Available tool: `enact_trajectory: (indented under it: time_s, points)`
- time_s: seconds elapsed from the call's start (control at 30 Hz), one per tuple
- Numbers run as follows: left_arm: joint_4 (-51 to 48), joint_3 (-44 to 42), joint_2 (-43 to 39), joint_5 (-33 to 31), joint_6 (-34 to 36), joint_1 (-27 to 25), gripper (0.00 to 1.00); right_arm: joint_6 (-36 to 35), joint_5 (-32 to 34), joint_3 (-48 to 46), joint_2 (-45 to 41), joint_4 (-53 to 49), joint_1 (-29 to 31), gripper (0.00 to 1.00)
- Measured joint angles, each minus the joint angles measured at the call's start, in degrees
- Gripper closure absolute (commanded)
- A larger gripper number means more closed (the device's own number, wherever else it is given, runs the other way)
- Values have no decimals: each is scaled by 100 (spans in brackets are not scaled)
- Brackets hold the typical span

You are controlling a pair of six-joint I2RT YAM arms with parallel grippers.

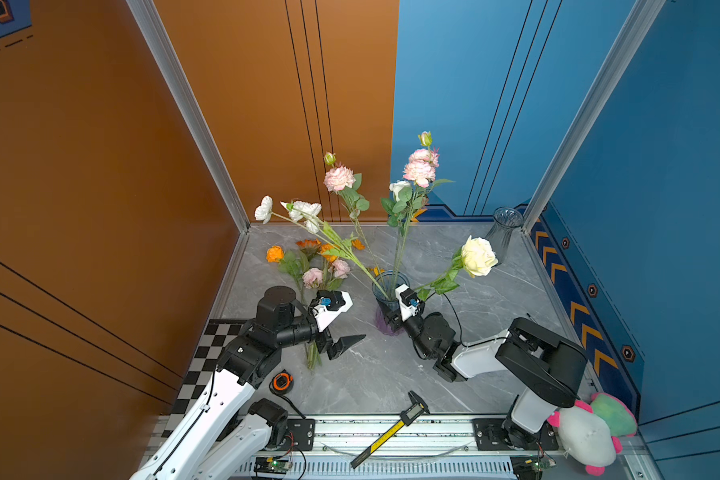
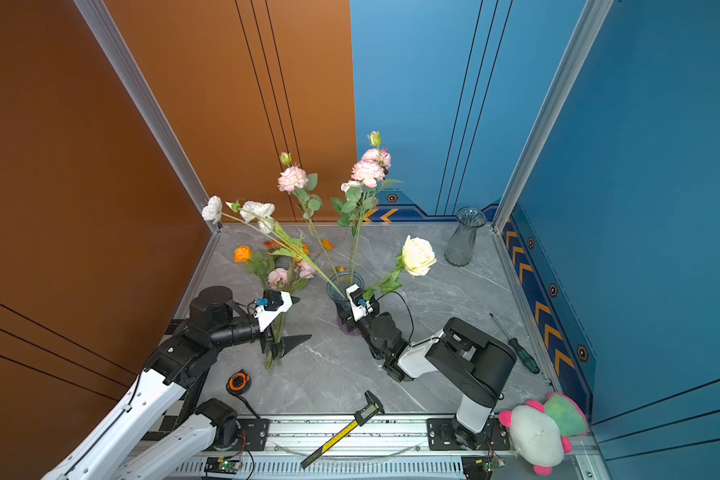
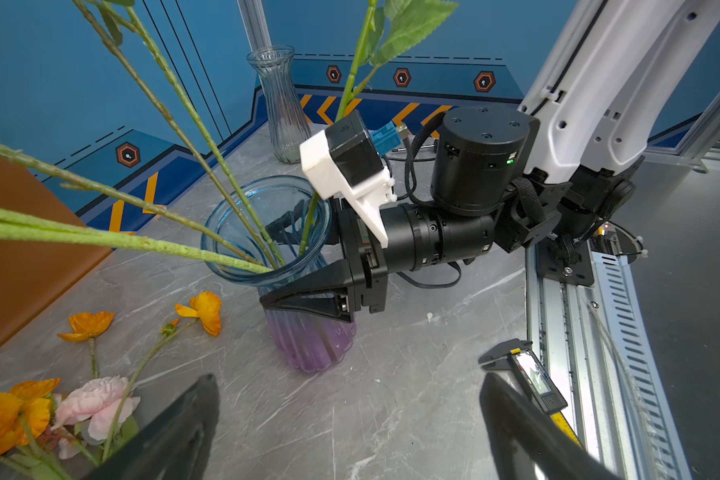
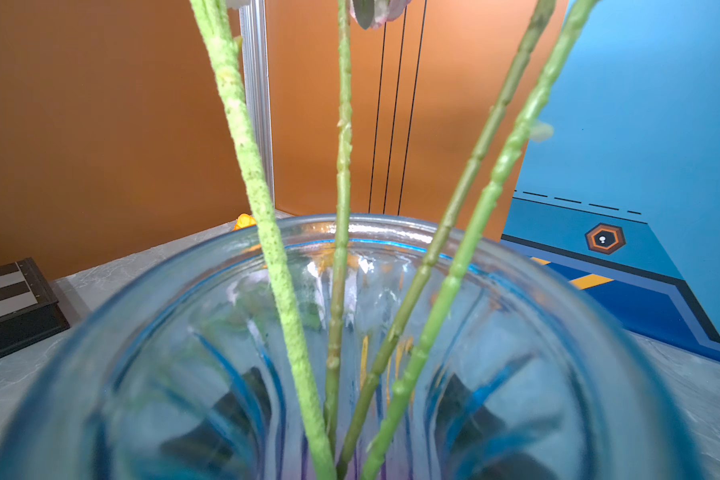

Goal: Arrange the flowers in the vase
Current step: 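Slide the vase away with the right gripper while the left gripper moves forward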

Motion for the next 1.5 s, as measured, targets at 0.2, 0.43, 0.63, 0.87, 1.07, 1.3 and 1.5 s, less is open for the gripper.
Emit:
enact_trajectory:
  time_s: [0.2,0.43,0.63,0.87,1.07,1.3,1.5]
  points:
    - [2,0,-17,-2,0,0,2,-28,2,0,-11,-2,11,56]
    - [7,-11,-22,-2,0,0,2,-61,61,-203,-448,-396,35,58]
    - [26,-79,-17,-15,-2,0,2,-227,146,-372,-1200,-1091,42,59]
    - [46,-85,39,-48,-2,0,2,-380,131,-413,-1974,-1386,-190,61]
    - [175,-81,186,-24,-160,7,2,-511,-74,-313,-2253,-1615,-800,61]
    - [1062,439,970,68,-638,35,2,-389,-538,393,-2090,-2079,-1812,63]
    - [1705,1143,1950,151,-636,42,2,-149,-909,1196,-1523,-2070,-2326,63]
